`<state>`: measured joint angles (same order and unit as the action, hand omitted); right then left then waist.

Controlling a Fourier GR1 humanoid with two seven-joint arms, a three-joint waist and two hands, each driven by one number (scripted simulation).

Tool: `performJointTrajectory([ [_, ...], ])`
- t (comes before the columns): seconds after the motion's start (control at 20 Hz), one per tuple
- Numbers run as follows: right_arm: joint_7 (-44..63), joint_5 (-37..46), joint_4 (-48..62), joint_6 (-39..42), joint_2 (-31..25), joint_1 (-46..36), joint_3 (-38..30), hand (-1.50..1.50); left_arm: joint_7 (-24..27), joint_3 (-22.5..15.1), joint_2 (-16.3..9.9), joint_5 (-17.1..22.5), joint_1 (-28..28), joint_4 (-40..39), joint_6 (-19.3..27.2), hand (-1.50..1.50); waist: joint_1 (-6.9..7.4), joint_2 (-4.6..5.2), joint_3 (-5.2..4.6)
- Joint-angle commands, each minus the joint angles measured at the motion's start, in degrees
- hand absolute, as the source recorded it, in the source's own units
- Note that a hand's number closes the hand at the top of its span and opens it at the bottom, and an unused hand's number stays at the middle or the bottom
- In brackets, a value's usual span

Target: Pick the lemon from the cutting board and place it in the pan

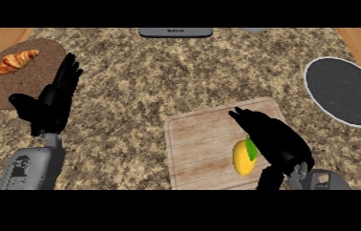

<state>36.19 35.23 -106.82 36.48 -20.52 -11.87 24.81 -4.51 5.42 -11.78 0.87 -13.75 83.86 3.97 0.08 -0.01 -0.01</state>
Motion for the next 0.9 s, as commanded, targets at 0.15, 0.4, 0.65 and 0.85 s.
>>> performJointTrajectory([
  [0.15,-4.53,7.52,5.47,-0.9,2.27,1.21,1.9,-1.5,1.77,0.85,0.38,-0.12,2.88,0.05,-1.14,0.0,0.05,-0.01,0.01],
  [0.4,-8.69,8.53,9.36,-0.22,1.92,1.61,-1.51,-1.5,-2.26,-0.96,1.76,-1.99,-1.3,1.62,0.56,0.0,-0.03,0.0,0.02],
  [0.65,-9.14,9.76,6.3,2.64,2.59,5.13,-0.82,-1.5,-1.81,0.69,1.06,-0.12,1.83,2.78,-1.74,0.0,-0.09,-0.05,0.01],
  [0.85,-20.33,12.4,11.7,-2.92,0.15,4.59,2.74,1.5,1.65,-0.33,3.01,-1.61,1.72,-0.57,-0.54,0.0,-0.1,0.05,0.03],
])
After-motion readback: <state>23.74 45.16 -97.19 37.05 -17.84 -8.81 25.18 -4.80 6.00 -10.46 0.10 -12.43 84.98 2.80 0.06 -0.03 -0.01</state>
